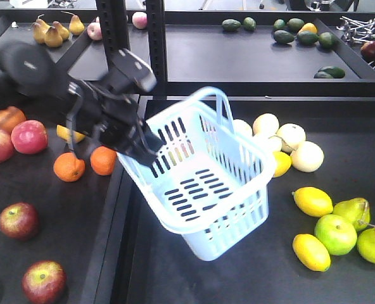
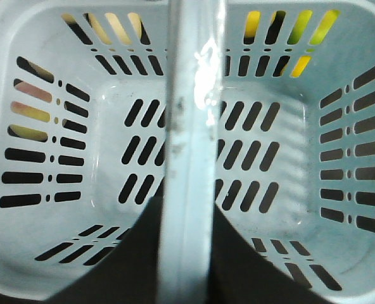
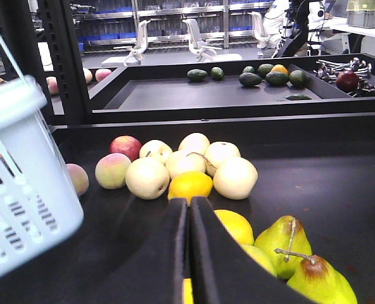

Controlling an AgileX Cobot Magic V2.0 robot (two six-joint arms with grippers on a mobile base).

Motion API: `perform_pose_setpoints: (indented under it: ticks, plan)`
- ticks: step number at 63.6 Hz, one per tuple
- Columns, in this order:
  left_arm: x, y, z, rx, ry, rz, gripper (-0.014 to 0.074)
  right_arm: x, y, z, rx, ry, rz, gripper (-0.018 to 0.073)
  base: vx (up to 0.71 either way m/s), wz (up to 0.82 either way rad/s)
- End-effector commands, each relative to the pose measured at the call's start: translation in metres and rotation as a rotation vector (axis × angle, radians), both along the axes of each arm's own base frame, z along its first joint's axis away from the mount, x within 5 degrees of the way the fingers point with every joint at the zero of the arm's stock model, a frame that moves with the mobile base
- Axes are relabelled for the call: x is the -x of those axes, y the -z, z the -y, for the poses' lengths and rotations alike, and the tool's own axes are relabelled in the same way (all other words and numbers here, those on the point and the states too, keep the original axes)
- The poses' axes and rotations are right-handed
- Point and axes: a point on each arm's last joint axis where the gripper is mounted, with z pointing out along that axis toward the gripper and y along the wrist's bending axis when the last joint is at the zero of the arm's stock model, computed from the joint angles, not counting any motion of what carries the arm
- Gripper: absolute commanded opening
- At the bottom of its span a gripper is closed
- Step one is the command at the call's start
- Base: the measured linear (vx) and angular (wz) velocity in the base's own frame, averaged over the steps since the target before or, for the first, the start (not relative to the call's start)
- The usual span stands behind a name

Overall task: Pick three apples into basket with both arms
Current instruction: 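Close the left gripper on the handle and lift the basket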

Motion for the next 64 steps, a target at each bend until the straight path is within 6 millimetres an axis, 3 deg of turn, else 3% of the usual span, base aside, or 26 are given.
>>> perform_pose_setpoints:
  ticks: [1,10,16,43,54,64]
  plan:
    - [0.030,-0.057,-0.008,0.146,-0.063,0.035,-0.0008,0.000,-0.003,-0.001,0.001,-0.008,0.076,-0.0001,0.00,0.00]
    - [0.063,-0.081,-0.020,0.190,-0.082,0.010,-0.0008,0.000,-0.003,-0.001,0.001,-0.008,0.076,-0.0001,0.00,0.00]
    - [0.085,-0.085,-0.031,0.228,-0.125,0.022,-0.0008,0.000,-0.003,-0.001,0.001,-0.008,0.076,-0.0001,0.00,0.00]
    - [0.188,-0.042,-0.085,0.392,-0.335,0.045,-0.0008,0.000,-0.003,-0.001,0.001,-0.008,0.076,-0.0001,0.00,0.00]
    - [0.213,-0.042,-0.097,0.436,-0.334,0.089,-0.0008,0.000,-0.003,-0.001,0.001,-0.008,0.076,-0.0001,0.00,0.00]
    - [0.224,-0.044,-0.101,0.445,-0.319,0.111,-0.0008,0.000,-0.003,-0.001,0.001,-0.008,0.076,-0.0001,0.00,0.00]
